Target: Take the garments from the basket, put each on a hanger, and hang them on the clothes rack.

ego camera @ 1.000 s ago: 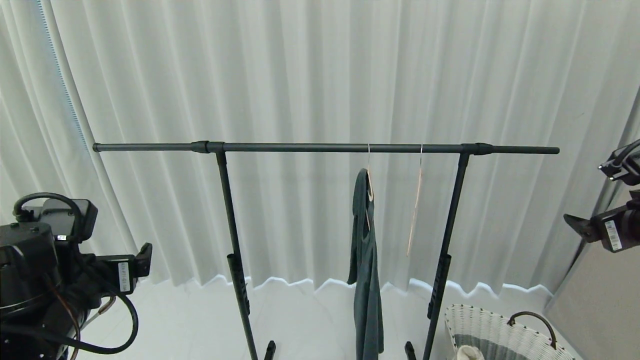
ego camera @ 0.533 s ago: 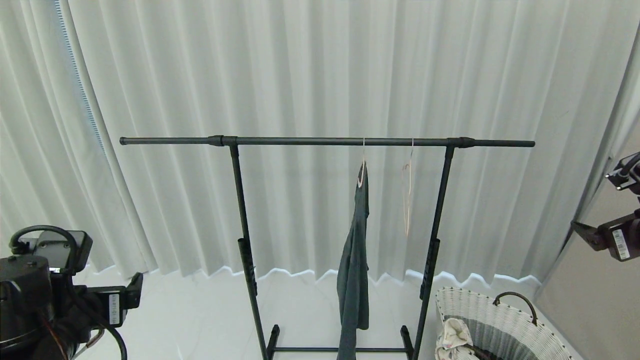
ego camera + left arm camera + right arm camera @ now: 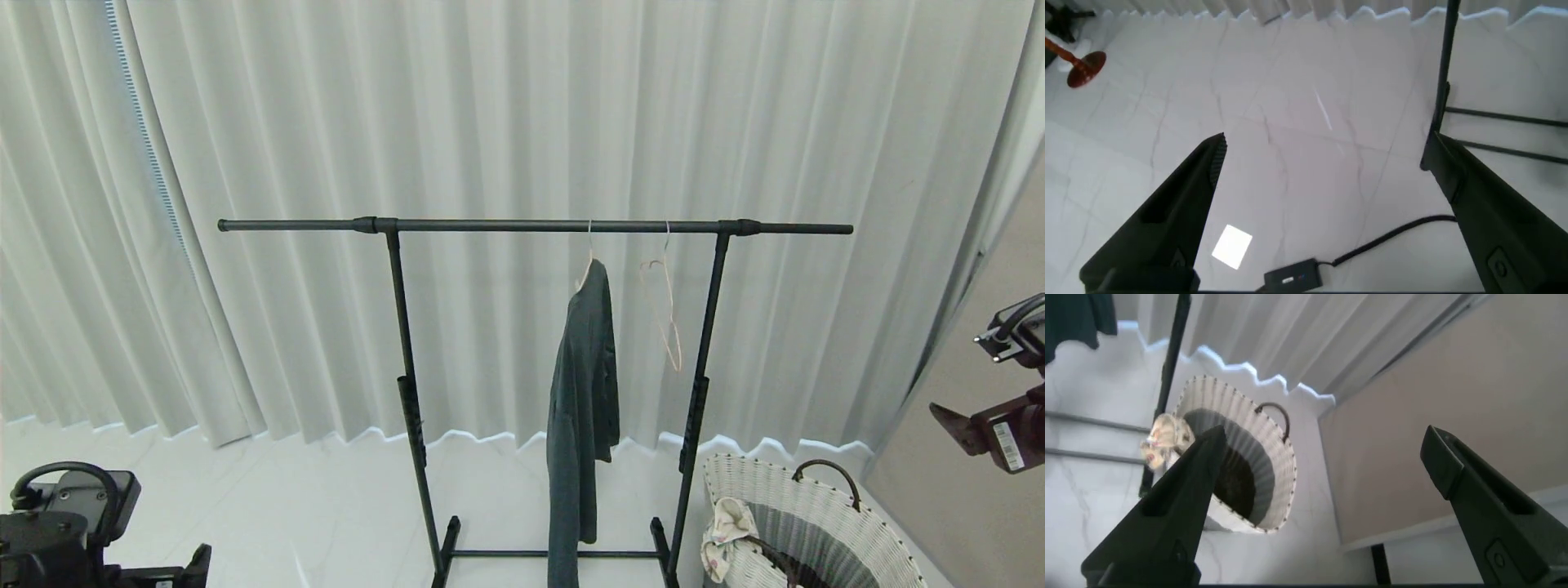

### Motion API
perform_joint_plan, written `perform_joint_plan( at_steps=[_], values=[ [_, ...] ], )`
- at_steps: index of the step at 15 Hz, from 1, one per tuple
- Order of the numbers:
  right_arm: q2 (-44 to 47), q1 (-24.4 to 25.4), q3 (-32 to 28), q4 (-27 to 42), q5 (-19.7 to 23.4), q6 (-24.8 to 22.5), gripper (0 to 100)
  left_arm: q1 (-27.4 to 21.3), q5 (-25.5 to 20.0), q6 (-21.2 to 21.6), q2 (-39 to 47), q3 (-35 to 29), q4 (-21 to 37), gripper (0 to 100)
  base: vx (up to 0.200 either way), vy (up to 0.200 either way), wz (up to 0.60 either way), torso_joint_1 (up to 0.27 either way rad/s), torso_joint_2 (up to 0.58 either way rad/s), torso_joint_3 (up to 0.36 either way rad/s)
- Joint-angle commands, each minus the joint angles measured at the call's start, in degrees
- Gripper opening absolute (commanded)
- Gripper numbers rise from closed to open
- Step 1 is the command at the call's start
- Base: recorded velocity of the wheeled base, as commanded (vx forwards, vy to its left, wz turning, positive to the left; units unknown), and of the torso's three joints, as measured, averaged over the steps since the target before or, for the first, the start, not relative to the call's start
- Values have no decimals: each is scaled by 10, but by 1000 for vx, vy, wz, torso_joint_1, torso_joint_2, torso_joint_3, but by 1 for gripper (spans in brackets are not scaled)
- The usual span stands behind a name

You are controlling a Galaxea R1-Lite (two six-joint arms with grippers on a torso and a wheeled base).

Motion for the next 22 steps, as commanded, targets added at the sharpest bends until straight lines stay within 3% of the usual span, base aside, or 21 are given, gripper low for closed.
perform_joint_plan(
  at_steps=[1,2,6,13,19,22],
  values=[
    [-5,0,21,-5,-1,-3,100,0,0,-9,-22,2,20,100,0,0,0,0,0,0],
    [-3,-4,20,-7,-11,-3,100,-1,0,-20,-44,2,54,100,0,0,0,0,0,0],
    [-2,-5,26,-7,-25,-3,100,-1,0,-20,-58,2,102,100,0,0,0,-83,172,85],
    [4,-2,26,-7,-25,-3,100,-7,0,-20,-61,2,116,100,0,0,0,-251,516,258],
    [4,-3,25,-7,-25,-3,100,-49,0,-19,-133,2,221,100,0,0,0,-244,500,255],
    [9,-3,24,-7,-25,-3,100,-49,-2,-15,-142,2,222,100,0,0,0,-237,484,253]
  ],
)
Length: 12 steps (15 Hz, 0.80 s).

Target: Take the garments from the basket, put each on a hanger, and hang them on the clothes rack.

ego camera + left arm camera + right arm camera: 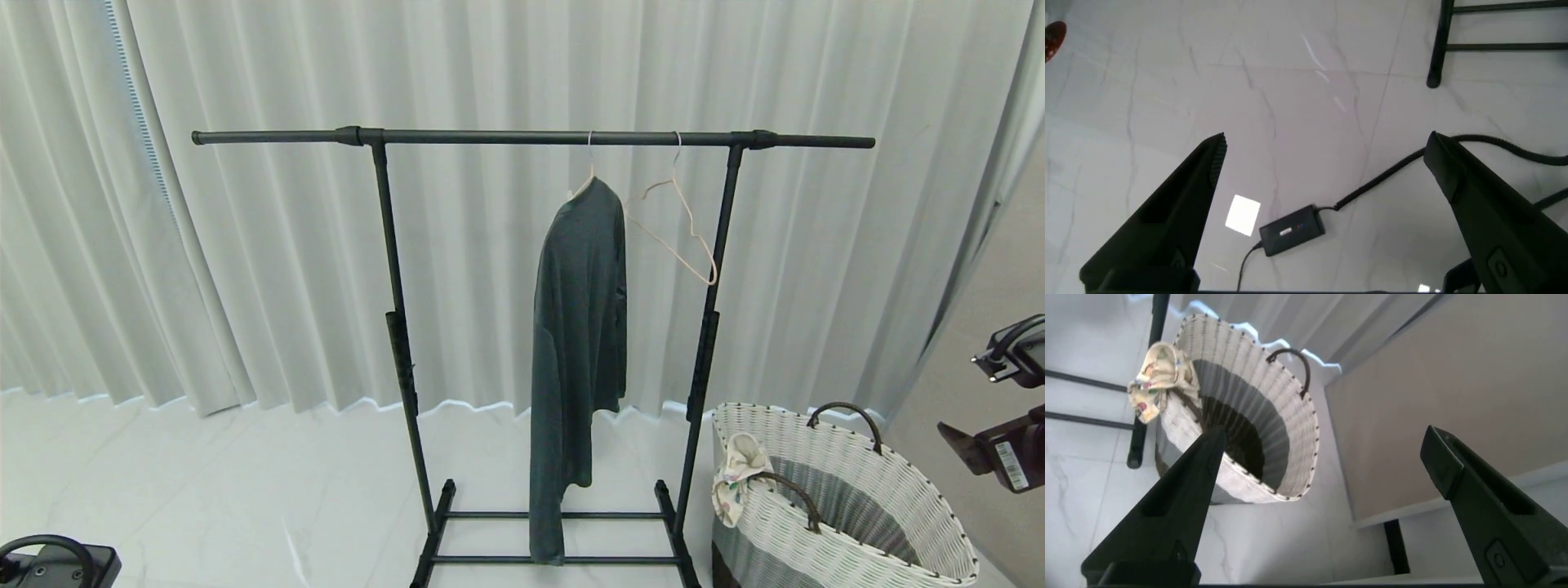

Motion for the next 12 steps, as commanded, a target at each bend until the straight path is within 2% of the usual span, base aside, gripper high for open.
perform_joint_plan(
  at_steps=[1,7,9,12],
  values=[
    [6,0,-2,0,0,0,100,-2,0,0,-11,-4,0,100,0,0,0,-232,456,237],
    [14,0,-3,-1,0,1,100,-48,0,17,-10,-18,0,100,0,0,0,-225,448,224],
    [13,0,-1,-2,1,1,100,-49,0,46,-10,-22,-1,100,0,0,0,-210,388,198],
    [15,0,1,-6,1,-1,100,-49,0,53,-11,-28,-1,100,0,0,0,-134,326,121]
  ],
)
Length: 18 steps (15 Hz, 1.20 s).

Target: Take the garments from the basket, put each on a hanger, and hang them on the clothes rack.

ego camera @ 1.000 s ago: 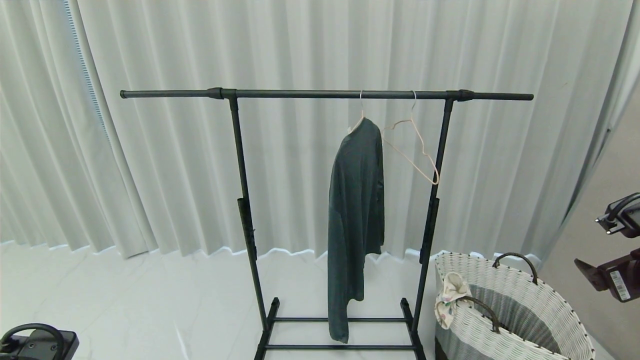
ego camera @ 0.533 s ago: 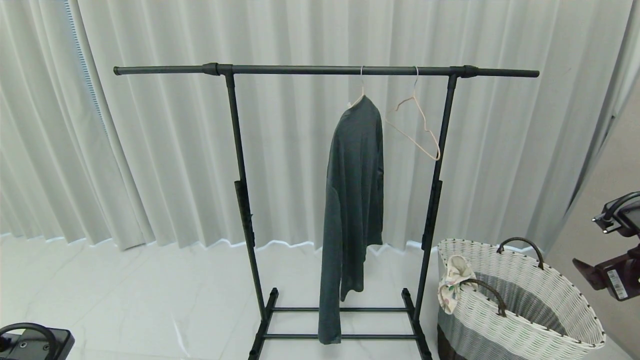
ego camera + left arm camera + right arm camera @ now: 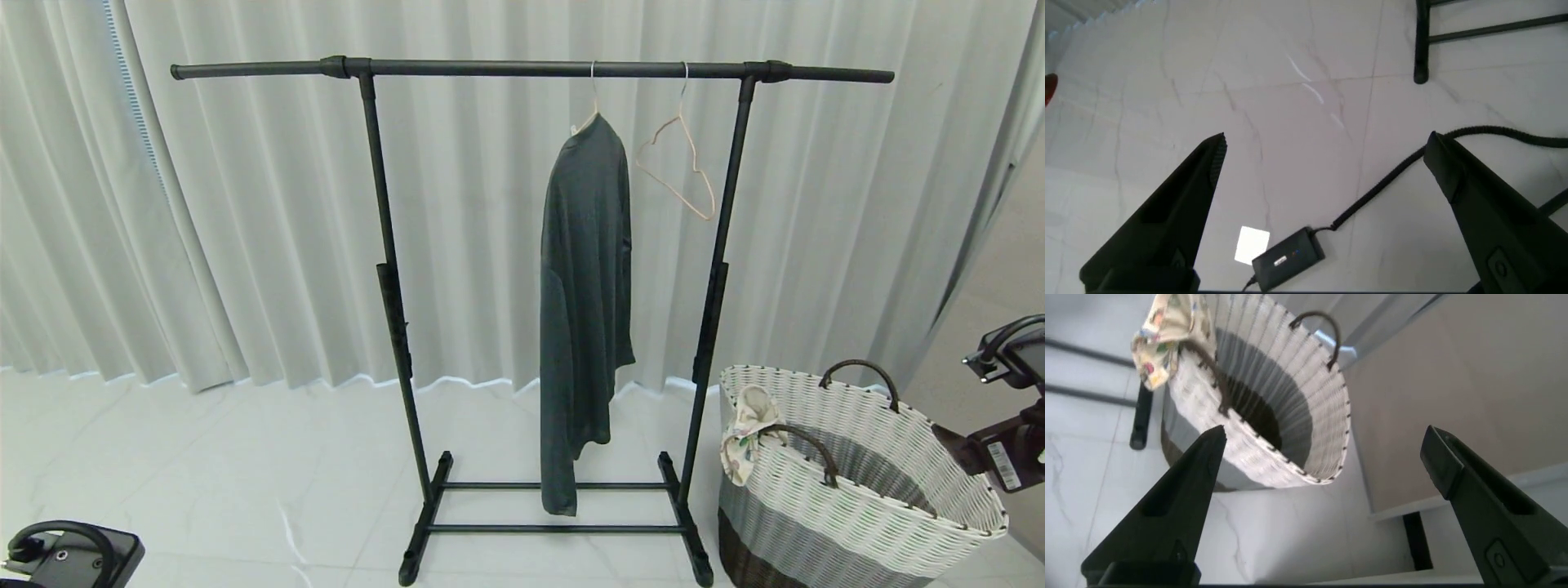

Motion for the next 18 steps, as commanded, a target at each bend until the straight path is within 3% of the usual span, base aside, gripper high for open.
perform_joint_plan(
  at_steps=[1,11,14,18],
  values=[
    [3,0,1,-1,0,-1,100,0,0,0,0,0,0,100,0,0,0,-36,119,36],
    [3,2,2,-1,1,-3,100,-1,-4,0,-9,-3,0,100,0,-180,0,-3,16,28],
    [4,20,2,-1,7,-1,100,0,-25,0,-8,-20,-1,100,200,0,0,1,4,2],
    [15,43,2,-17,46,0,100,0,-27,0,-6,-23,-1,100,200,0,0,4,1,8]
  ],
)
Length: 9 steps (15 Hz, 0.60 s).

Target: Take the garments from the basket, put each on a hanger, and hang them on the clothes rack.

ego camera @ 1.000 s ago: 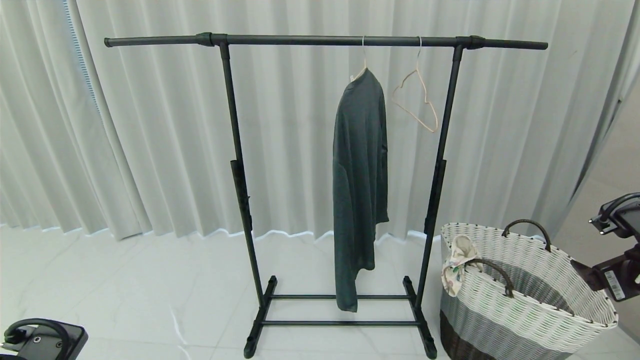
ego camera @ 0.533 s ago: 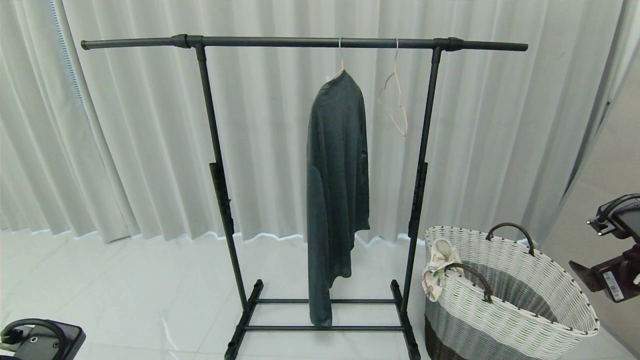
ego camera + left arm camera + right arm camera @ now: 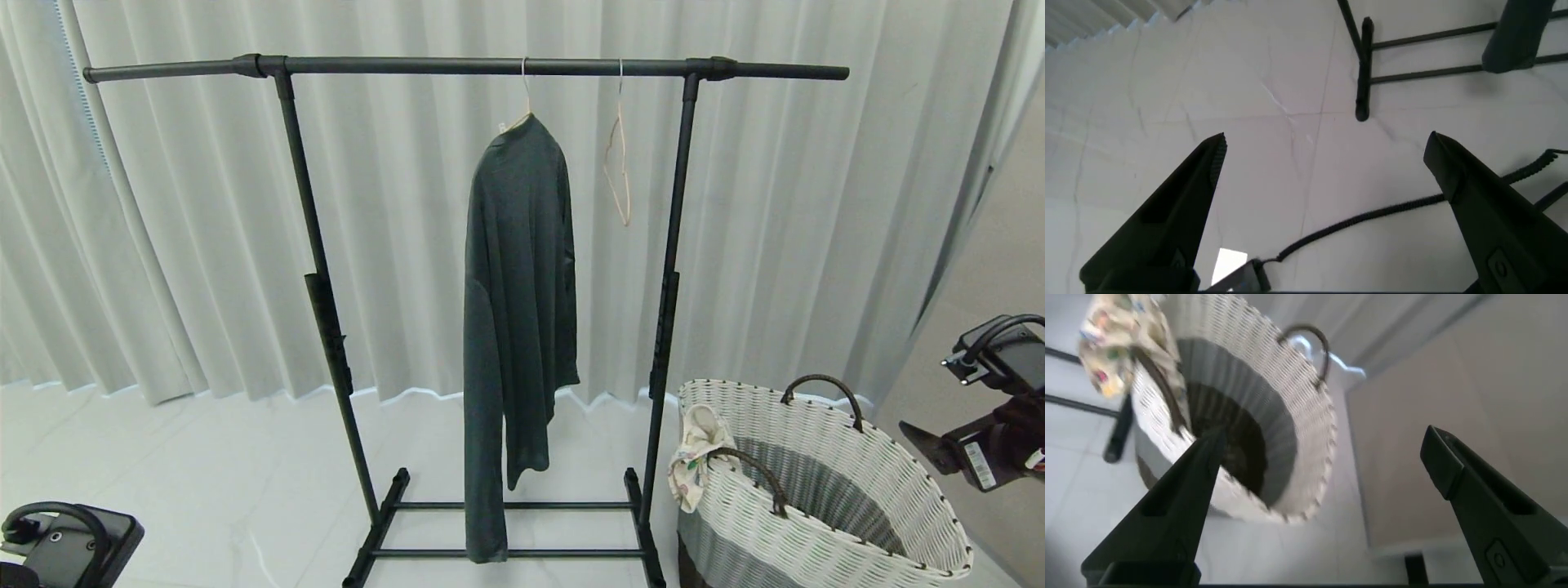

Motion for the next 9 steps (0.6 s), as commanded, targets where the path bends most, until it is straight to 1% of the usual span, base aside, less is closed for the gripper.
perform_joint_plan(
  at_steps=[1,3,4,6,8,9],
  values=[
    [15,7,0,-11,4,0,100,0,0,0,1,0,0,100,200,0,0,2,2,7],
    [28,11,0,-25,17,0,100,0,-4,-1,1,-1,0,100,200,0,0,2,5,0],
    [38,13,0,-34,35,0,100,0,-11,0,0,-5,0,100,200,0,0,2,7,2],
    [48,14,2,-34,58,0,100,0,-12,0,3,-14,0,100,200,0,0,-2,-2,2],
    [66,14,4,-34,95,-2,100,0,-29,0,3,-22,0,100,200,0,0,5,5,7],
    [75,17,4,-33,121,-4,100,0,-34,-1,2,-25,0,100,200,0,0,2,2,-2]
  ],
)
